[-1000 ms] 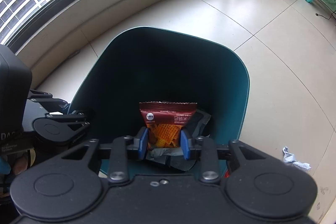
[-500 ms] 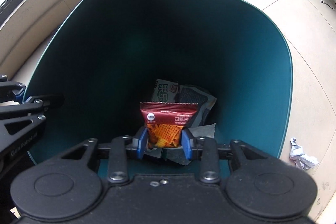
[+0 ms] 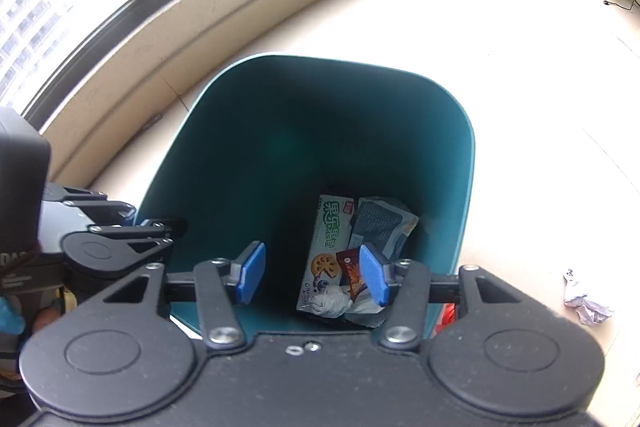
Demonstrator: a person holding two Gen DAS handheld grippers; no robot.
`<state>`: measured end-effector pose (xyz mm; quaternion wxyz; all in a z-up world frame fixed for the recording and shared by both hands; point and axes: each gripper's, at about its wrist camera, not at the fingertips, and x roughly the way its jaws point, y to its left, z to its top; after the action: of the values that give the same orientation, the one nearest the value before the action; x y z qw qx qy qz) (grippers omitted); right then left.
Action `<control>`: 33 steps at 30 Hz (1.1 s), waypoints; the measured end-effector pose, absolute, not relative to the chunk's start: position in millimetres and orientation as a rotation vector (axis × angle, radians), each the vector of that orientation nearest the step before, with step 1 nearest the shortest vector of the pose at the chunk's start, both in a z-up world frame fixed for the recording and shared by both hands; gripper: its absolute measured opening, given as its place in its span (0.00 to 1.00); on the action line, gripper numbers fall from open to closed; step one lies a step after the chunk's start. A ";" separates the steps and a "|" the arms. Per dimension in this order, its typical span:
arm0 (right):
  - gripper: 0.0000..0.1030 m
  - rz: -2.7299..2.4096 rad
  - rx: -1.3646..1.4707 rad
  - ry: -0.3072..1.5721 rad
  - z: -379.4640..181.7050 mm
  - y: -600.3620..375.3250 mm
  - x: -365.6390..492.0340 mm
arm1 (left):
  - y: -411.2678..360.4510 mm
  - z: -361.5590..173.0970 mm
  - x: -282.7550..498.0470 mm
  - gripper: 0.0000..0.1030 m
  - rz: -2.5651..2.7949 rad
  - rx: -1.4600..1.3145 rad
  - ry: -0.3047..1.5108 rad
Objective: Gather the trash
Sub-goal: 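Lower the right tool to the red plastic bag and grasp it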
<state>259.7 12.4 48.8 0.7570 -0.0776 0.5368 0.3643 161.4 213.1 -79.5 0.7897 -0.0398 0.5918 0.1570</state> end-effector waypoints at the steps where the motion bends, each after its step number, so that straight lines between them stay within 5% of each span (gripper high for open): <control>1: 0.52 0.793 -0.154 1.158 55.5 5.3 259.7 | 213.0 -79.3 161.3 0.11 0.339 -0.085 1.274; 10: 0.60 0.660 -0.060 1.097 80.3 -81.6 269.9 | 211.7 -78.8 161.3 0.11 0.347 -0.083 1.274; 22: 0.62 0.367 0.053 1.277 -39.3 -135.8 320.0 | 207.5 -80.1 162.2 0.11 0.362 -0.065 1.275; 26: 0.82 0.324 0.084 1.327 -84.6 -133.1 324.8 | 207.3 -80.9 162.9 0.11 0.359 -0.065 1.279; 33: 0.82 0.274 0.075 1.415 -154.2 -110.7 334.0 | 206.5 -83.2 165.6 0.11 0.358 -0.059 1.289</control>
<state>334.0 -110.7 -154.2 0.7508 0.0342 0.6477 0.1252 165.6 206.5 -83.2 0.7841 -0.0275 0.5973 0.1661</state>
